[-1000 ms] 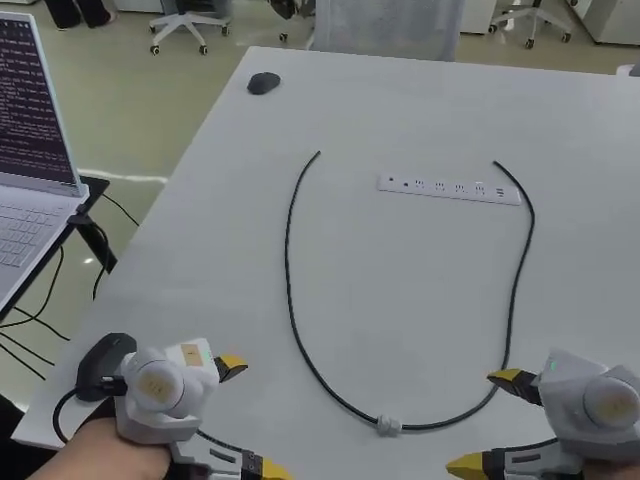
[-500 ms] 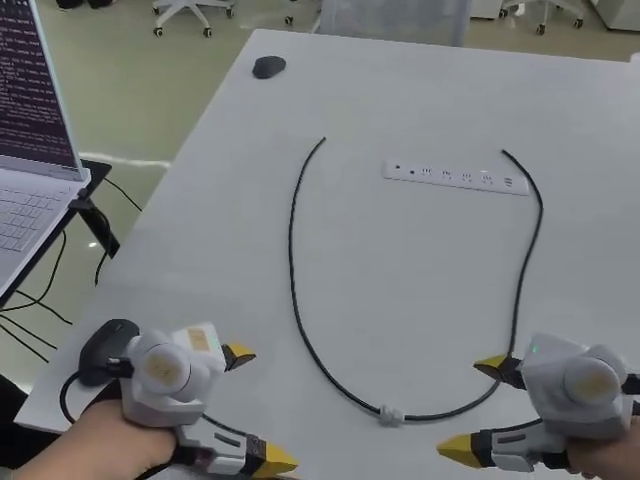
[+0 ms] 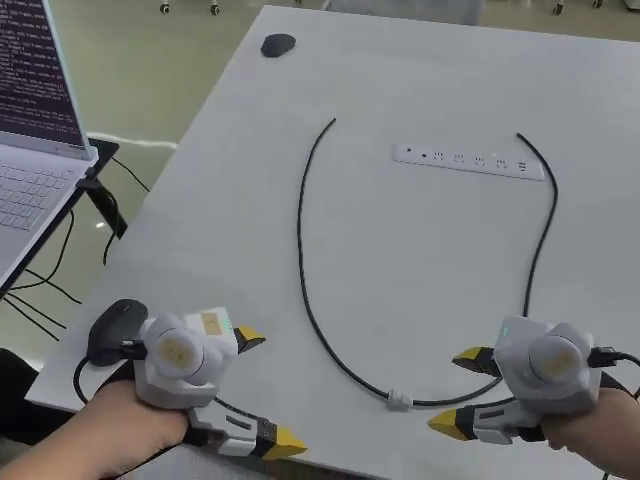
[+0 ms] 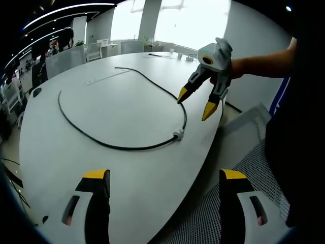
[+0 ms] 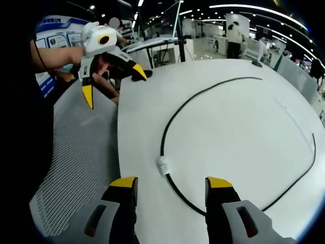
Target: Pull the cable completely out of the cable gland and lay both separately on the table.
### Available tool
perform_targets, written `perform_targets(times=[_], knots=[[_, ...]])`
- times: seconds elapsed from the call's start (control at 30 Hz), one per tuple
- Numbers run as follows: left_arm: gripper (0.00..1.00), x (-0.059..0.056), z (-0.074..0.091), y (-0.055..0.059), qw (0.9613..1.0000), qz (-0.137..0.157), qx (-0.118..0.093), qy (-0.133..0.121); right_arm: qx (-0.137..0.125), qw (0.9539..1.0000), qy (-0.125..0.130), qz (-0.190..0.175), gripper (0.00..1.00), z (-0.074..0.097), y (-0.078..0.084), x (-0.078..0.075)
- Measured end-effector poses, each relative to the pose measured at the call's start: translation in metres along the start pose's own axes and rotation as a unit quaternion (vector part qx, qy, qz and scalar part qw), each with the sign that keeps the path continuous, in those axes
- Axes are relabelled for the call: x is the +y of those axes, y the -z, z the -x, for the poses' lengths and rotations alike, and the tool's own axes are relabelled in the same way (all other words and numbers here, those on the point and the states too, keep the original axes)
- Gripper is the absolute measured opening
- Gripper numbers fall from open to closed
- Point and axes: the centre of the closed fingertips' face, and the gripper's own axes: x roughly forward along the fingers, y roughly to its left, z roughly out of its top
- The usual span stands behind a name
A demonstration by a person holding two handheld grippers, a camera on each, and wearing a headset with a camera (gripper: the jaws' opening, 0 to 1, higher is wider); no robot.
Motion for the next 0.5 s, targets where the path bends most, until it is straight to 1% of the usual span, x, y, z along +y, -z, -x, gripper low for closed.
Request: perform_targets(times=[0.03,0.1,0.2,0.33,0.4,0.5], knots=[[0.88,0.001,0.000,0.000,1.0000,0.000,0.001,-0.001,0.008,0.9999,-0.004,0.006,0.50,-0.002,0.001,0.001],[0.88,0.000,0.000,0.001,1.0000,0.000,0.002,-0.001,0.020,0.9993,-0.002,0.031,0.49,-0.006,0.002,0.000],[0.88,-0.001,-0.002,0.001,1.0000,-0.001,0.001,0.000,0.021,0.9991,-0.008,0.035,0.46,-0.011,0.000,0.001],[0.88,-0.004,-0.003,0.001,1.0000,-0.002,0.002,0.001,0.030,0.9984,-0.010,0.047,0.43,-0.016,-0.001,0.000],[0.88,-0.007,-0.004,0.002,1.0000,-0.004,0.004,0.002,0.034,0.9978,-0.015,0.054,0.41,-0.020,0.001,0.001],[0.88,-0.009,-0.005,0.003,1.0000,-0.002,0.005,0.004,0.041,0.9975,-0.026,0.052,0.37,-0.026,0.003,0.003]])
